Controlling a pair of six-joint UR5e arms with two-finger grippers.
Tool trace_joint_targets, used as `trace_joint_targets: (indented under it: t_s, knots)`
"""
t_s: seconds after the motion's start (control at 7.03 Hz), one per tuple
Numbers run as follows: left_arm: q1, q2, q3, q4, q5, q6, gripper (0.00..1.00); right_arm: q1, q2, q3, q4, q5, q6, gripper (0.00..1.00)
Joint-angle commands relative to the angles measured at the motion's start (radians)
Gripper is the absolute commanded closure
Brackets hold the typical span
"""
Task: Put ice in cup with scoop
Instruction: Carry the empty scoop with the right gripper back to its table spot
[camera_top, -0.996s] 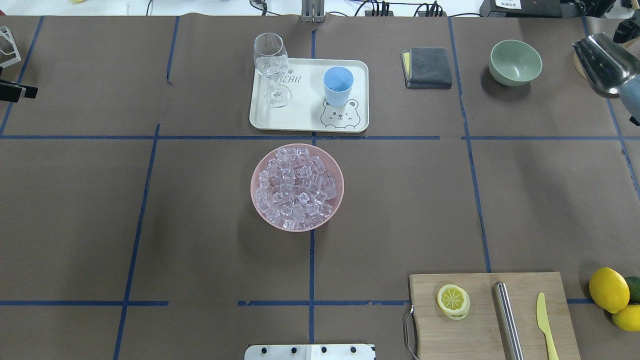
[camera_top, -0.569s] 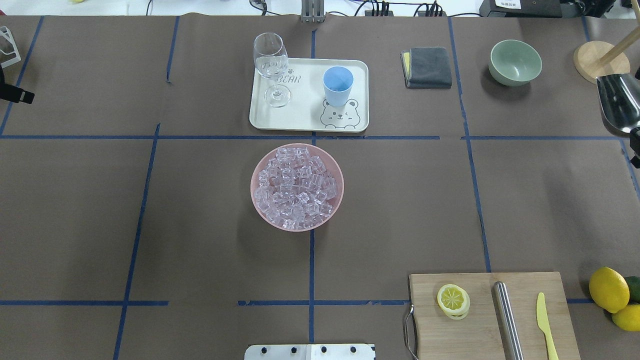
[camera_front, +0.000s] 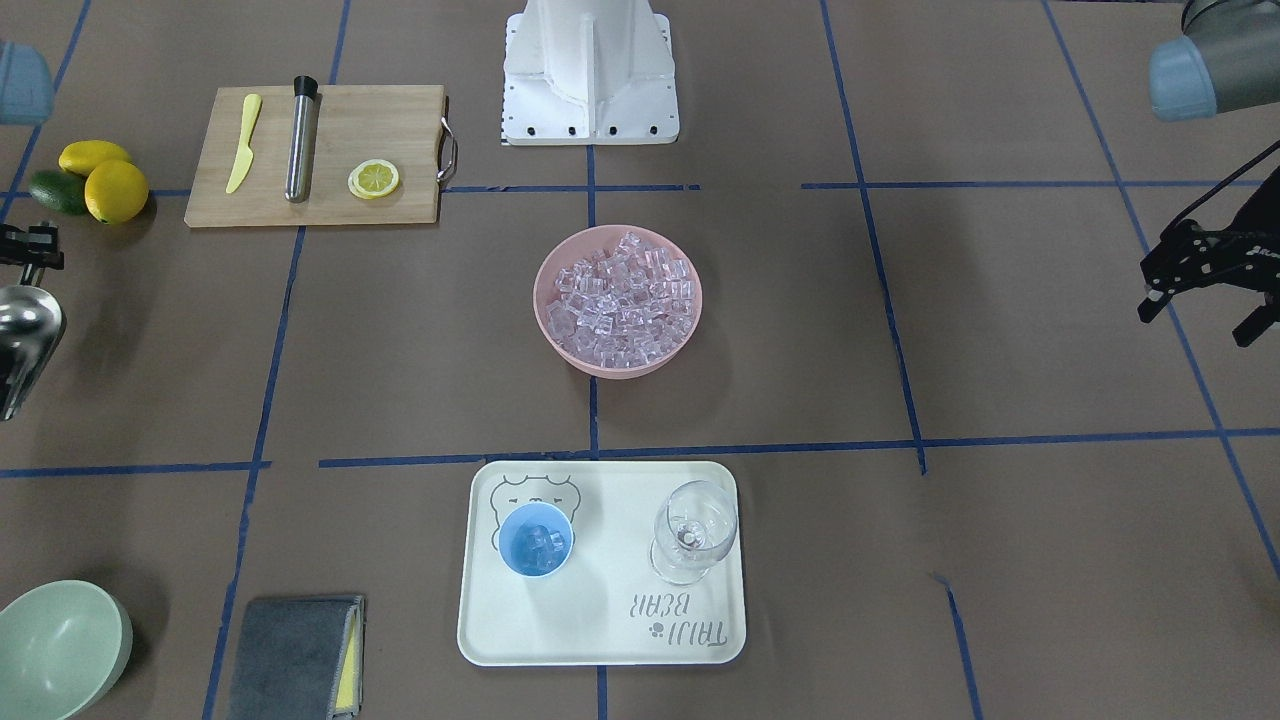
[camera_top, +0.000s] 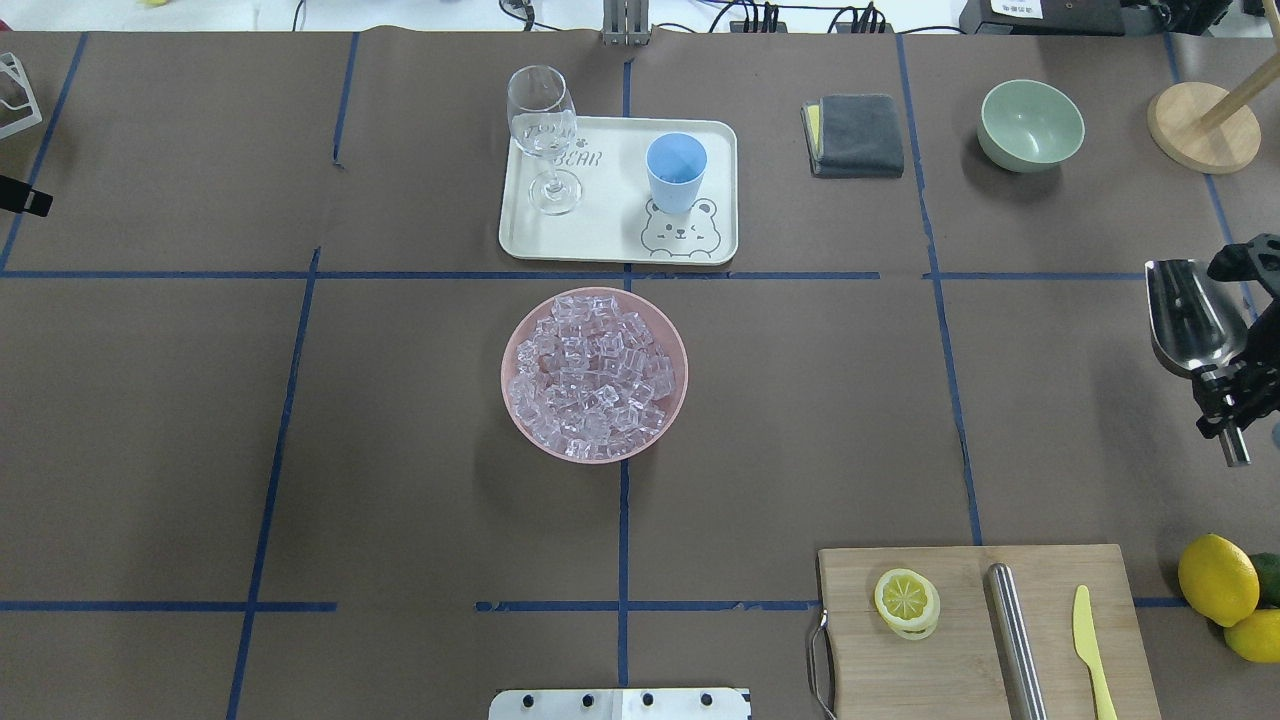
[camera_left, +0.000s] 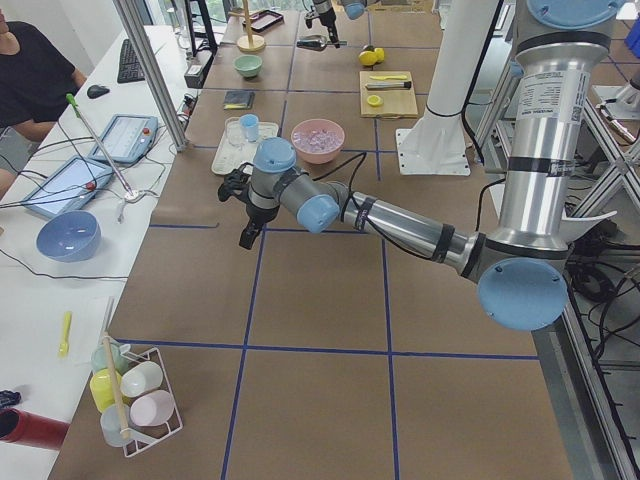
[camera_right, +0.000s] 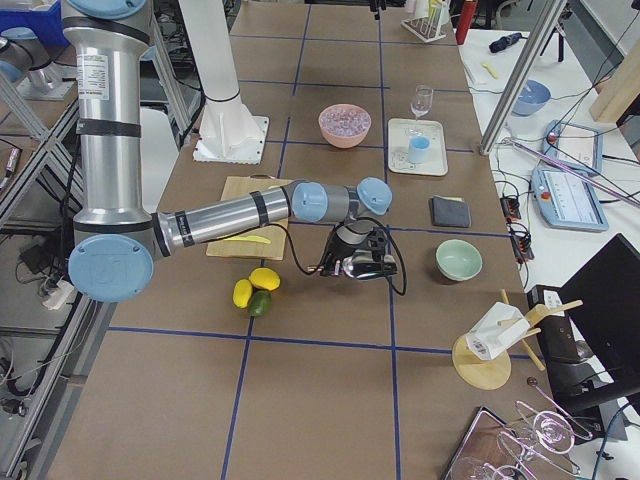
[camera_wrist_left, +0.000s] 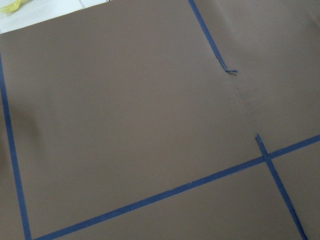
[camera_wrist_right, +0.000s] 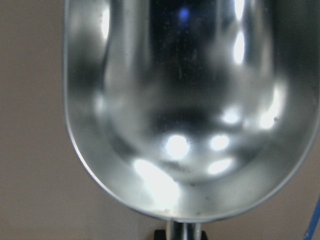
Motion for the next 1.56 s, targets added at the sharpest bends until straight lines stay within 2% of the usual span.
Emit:
trace_joint_targets:
  t_s: [0.0, 0.43, 0.57, 0.85, 1.14, 1.28, 1.42]
  knots:
    - [0.0, 0.005, 0.0, -0.002, 0.002, 0.001, 0.0, -0.043, 0.005, -0.025, 0.013, 0.027, 0.033, 1.0]
    - [0.0, 0.004, -0.006, -0.002, 0.0, 0.001, 0.0, -0.057, 0.051, -0.134, 0.014, 0.112, 0.028, 1.0]
    - [0.0, 0.002, -0.008, -0.002, 0.0, 0.001, 0.0, -0.06, 0.056, -0.134, 0.014, 0.12, 0.025, 1.0]
    - [0.0, 0.002, -0.006, -0.002, 0.0, 0.001, 0.0, -0.06, 0.042, -0.122, 0.014, 0.121, 0.024, 0.0]
    - [0.0, -0.001, -0.003, 0.0, 0.0, 0.001, 0.0, -0.056, 0.037, -0.096, 0.014, 0.118, 0.015, 0.0]
    - [0.0, 0.0, -0.008, 0.001, 0.0, 0.001, 0.0, -0.001, 0.027, -0.009, 0.016, 0.105, 0.019, 0.0]
    - [0.0, 0.002, -0.008, 0.003, -0.001, 0.001, 0.0, 0.113, 0.039, 0.036, 0.016, 0.098, 0.018, 0.0]
